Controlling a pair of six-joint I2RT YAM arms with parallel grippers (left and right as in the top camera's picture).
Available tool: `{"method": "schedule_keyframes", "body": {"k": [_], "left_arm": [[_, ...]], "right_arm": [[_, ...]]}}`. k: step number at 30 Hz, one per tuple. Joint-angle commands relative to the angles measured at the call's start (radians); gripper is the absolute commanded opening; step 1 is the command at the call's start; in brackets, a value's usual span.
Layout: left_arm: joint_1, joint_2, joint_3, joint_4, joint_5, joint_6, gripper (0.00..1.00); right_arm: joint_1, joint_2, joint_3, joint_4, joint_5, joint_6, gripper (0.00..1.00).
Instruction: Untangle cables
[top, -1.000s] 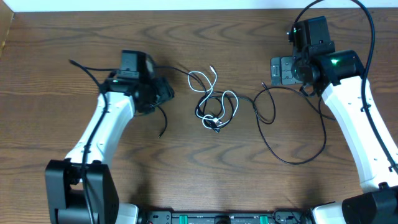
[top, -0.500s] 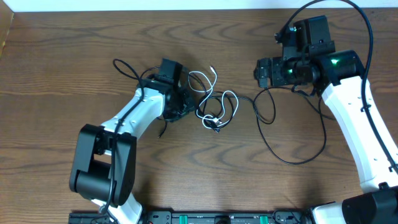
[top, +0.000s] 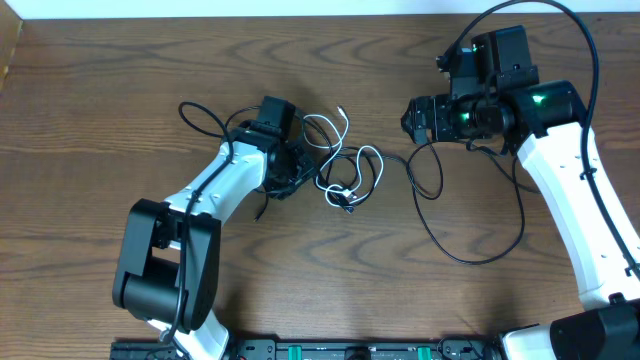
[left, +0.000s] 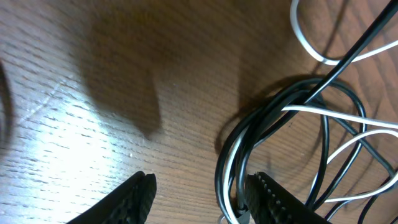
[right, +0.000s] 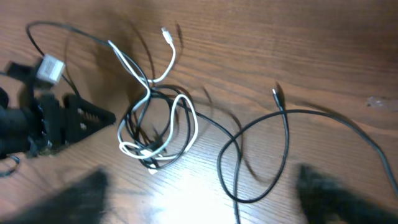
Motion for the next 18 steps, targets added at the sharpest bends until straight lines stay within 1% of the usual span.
{"method": "schedule_keyframes", "body": {"k": [1,2,4,6,8,13,18], "left_arm": [[-0.012,0.024,-0.006,-0.005,-0.003,-0.027,0.52],[-0.008,0.024,-0.006,-0.004,-0.003,-0.027,0.52],[0.003,0.024,-0.006,-0.004,-0.004,-0.027,0.52],[0.022,0.024,-0.006,-0.003,-0.011,-0.027,0.52],[0.051,0.024,-0.006,-0.004,-0.011,-0.027,0.52],[0.149,0.024,-0.006,-0.047,-0.002,-0.027,0.52],[0.237,0.024,-0.006,-0.124,-0.003,-0.012,0.53]], "right_arm": [[0.0,-0.022,0.001,0.01,-0.034,-0.014,0.5],[0.002,-0.019,0.001,0.01,-0.038,-0.014,0.46],[0.014,-0.011,0.0,0.009,-0.069,-0.047,0.47],[0.041,0.0,0.0,0.008,-0.153,-0.131,0.48],[0.079,0.015,-0.002,0.007,-0.212,-0.2,0.51],[0.192,0.067,-0.006,0.005,-0.212,-0.327,0.56],[0.306,0.152,-0.006,0.009,-0.189,-0.412,0.58]]}}
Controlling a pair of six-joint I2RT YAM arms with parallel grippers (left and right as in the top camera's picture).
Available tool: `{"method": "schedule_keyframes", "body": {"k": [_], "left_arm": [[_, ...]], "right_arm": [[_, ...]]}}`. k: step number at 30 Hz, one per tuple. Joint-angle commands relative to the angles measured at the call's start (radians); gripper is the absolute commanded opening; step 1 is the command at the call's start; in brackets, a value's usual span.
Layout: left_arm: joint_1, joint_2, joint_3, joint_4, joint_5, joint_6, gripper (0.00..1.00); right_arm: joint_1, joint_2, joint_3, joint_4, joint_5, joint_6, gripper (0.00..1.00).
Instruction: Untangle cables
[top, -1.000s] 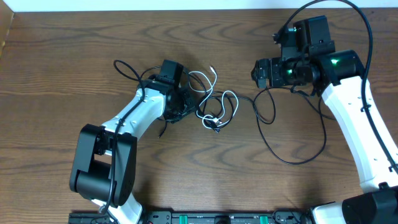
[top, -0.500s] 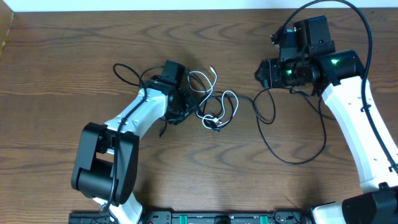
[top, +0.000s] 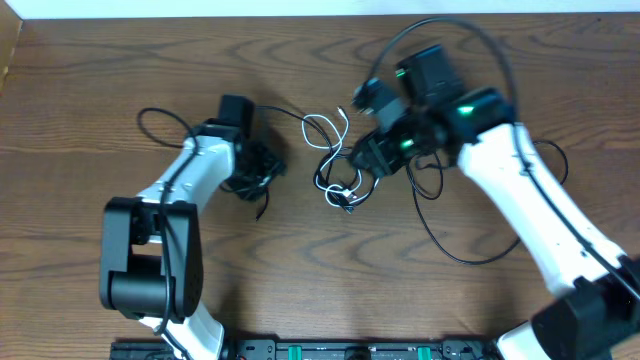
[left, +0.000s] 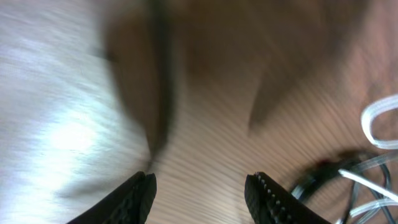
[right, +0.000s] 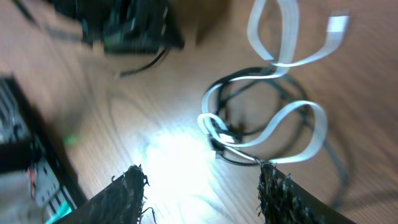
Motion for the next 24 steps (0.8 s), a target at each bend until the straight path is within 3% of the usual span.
{"method": "schedule_keyframes", "body": {"k": [1,7,10,12,15,19,24], "left_arm": [[0.051,0.01,-0.006,-0.039,-0.003,0.026,0.52],[0.077,0.01,-0.006,-0.061,-0.003,0.082,0.53],[0.077,0.01,-0.006,-0.06,-0.003,0.081,0.53],[0.077,0.01,-0.006,-0.06,-0.004,0.082,0.53],[0.077,0.01,-0.006,-0.06,-0.004,0.082,0.53],[0.077,0.01,-0.006,-0.061,-0.004,0.082,0.53],[0.077,0.01,-0.006,-0.061,-0.003,0.082,0.53]], "right_arm": [[0.074,0.07,-0.006,0.005,0.001,-0.111,0.58],[0.171,0.196,-0.006,0.055,0.146,-0.118,0.57],[0.201,0.243,-0.006,0.097,0.179,-0.118,0.49],[0.222,0.285,-0.006,0.138,0.181,-0.118,0.38],[0.229,0.313,-0.006,0.161,0.209,-0.117,0.34],[0.23,0.341,-0.006,0.19,0.275,-0.117,0.22],[0.23,0.378,-0.006,0.187,0.277,-0.117,0.16]]}}
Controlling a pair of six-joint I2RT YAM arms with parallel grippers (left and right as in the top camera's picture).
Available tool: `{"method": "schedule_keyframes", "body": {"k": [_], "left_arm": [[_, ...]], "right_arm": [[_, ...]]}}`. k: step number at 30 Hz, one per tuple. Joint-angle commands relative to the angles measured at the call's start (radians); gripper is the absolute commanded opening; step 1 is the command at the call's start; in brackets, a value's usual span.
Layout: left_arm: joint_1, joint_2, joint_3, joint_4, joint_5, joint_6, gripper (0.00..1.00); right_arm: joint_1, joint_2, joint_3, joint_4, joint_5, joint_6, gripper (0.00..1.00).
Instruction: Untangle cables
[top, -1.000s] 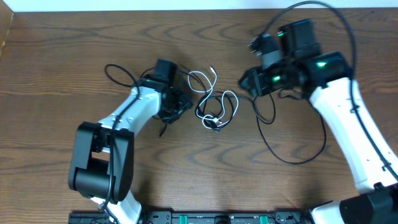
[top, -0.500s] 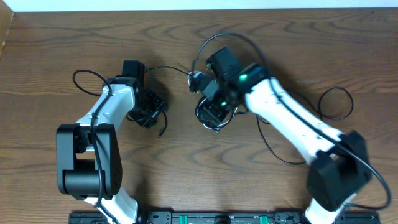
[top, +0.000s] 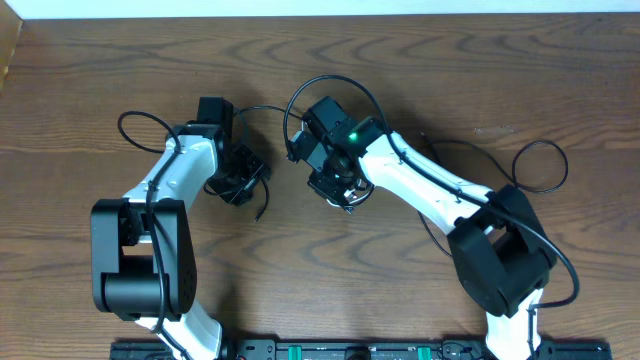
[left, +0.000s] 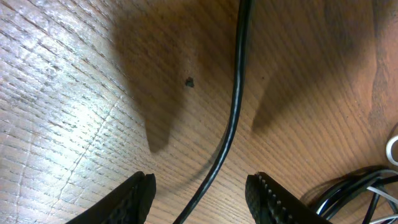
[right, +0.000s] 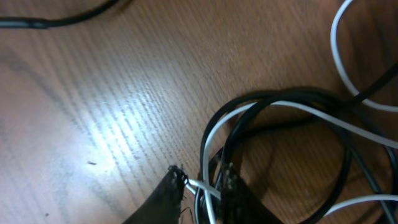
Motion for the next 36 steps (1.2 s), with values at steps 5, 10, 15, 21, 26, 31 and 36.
{"method": "schedule_keyframes", "body": {"k": [5,10,15,21,26,31,36], "left_arm": [[0.002,0.01,-0.006,-0.007,-0.003,0.021,0.53],[0.002,0.01,-0.006,-0.007,-0.003,0.021,0.53],[0.002,0.01,-0.006,-0.007,-0.003,0.021,0.53],[0.002,0.01,-0.006,-0.007,-0.003,0.021,0.53],[0.002,0.01,-0.006,-0.007,-0.003,0.02,0.53],[0.002,0.01,-0.006,-0.007,-0.003,0.021,0.53],[0.002,0.01,-0.006,-0.007,-0.003,0.021,0.53]], "right_arm": [[0.003,0.066,-0.005,-0.001,0.026,-0.004,0.12],[0.004,0.074,-0.005,0.0,0.026,-0.003,0.06],[0.004,0.074,-0.005,0.002,0.026,0.0,0.24],[0.004,0.074,-0.005,0.002,0.027,0.0,0.27],[0.004,0.082,-0.005,0.002,0.027,-0.001,0.27],[0.004,0.106,-0.005,0.007,0.03,-0.001,0.25],[0.004,0.106,-0.005,0.012,0.033,-0.001,0.01]]}}
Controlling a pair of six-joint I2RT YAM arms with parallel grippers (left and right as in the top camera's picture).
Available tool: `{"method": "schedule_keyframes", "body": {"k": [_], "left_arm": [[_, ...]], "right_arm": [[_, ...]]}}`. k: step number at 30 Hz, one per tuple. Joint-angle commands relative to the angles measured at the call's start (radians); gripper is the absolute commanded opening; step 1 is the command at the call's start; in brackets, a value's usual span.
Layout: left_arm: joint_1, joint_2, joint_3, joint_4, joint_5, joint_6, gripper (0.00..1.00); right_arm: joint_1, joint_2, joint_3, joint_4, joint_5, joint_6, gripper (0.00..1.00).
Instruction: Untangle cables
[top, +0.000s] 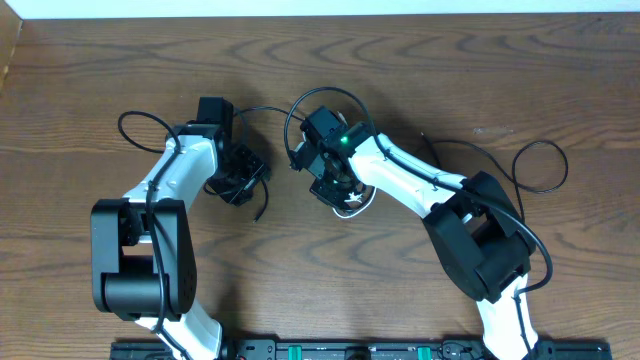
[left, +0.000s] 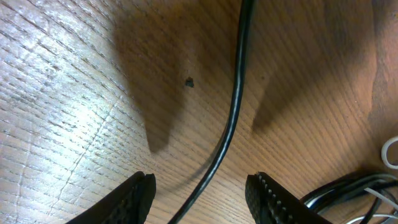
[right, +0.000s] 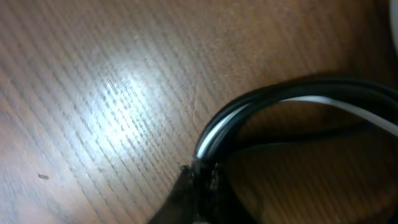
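The tangle of black and white cables (top: 350, 205) lies at mid-table, mostly hidden under my right gripper (top: 336, 187). In the right wrist view that gripper (right: 205, 177) is shut on a bundle of black and white strands (right: 249, 112) just above the wood. My left gripper (top: 241, 172) sits to the left of the tangle. It is open (left: 202, 198), and one black cable (left: 235, 106) runs between its fingers without being touched. An edge of the tangle (left: 351, 193) shows at the lower right of the left wrist view.
A black cable loop (top: 132, 125) lies behind the left arm, and another black loop (top: 540, 165) lies far right. A black cable arcs over the right wrist (top: 310, 95). The wooden table (top: 300, 290) extends toward the front rail.
My right gripper has shut tight on the cable bundle and sits lower and closer to it. The left gripper has not moved. The tangle's edge has shifted slightly in the left wrist view.
At first my left gripper was open at the tangle and the right one was held high at the far right. Then the left was away to the left and the right was open over the tangle. Later the right fingers straddled the strands, and now they grip them.
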Motion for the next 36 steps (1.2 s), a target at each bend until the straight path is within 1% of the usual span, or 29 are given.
{"method": "schedule_keyframes", "body": {"k": [1,5,9,15,18,21,23,26,27,31,33,36], "left_arm": [[0.002,0.01,-0.006,-0.007,-0.004,0.021,0.53],[0.002,0.01,-0.006,-0.007,-0.003,0.021,0.53],[0.002,0.01,-0.006,-0.009,-0.003,0.021,0.53],[0.002,0.01,-0.006,-0.025,0.013,0.021,0.53],[0.002,0.01,-0.006,-0.034,0.087,0.026,0.53],[0.002,0.01,-0.006,-0.032,0.211,0.068,0.53],[0.002,0.01,-0.006,-0.033,0.288,0.071,0.53],[0.0,0.01,-0.006,-0.032,0.384,0.07,0.53],[0.0,0.01,-0.006,-0.032,0.394,0.069,0.53],[0.0,0.01,-0.006,-0.015,0.369,0.069,0.53],[0.001,0.01,-0.006,-0.002,0.334,0.069,0.53],[0.002,0.01,-0.006,0.029,0.298,0.069,0.53]], "right_arm": [[0.004,0.008,-0.004,0.002,0.004,0.001,0.01],[0.004,-0.007,0.012,-0.039,0.004,0.011,0.01],[-0.002,-0.056,0.031,-0.072,-0.017,0.065,0.01],[-0.053,-0.127,0.031,-0.075,-0.23,0.073,0.01],[-0.1,-0.129,0.03,-0.085,-0.349,0.073,0.01],[-0.151,-0.129,0.025,-0.09,-0.469,0.072,0.01],[-0.191,-0.129,0.023,-0.091,-0.543,0.072,0.01],[-0.246,-0.129,0.014,-0.103,-0.574,0.073,0.01],[-0.263,-0.129,0.009,-0.107,-0.574,0.073,0.01],[-0.305,-0.129,0.001,-0.148,-0.6,0.072,0.01],[-0.303,-0.129,0.001,-0.159,-0.61,0.071,0.01],[-0.275,-0.129,0.001,-0.174,-0.609,0.022,0.02]]}}
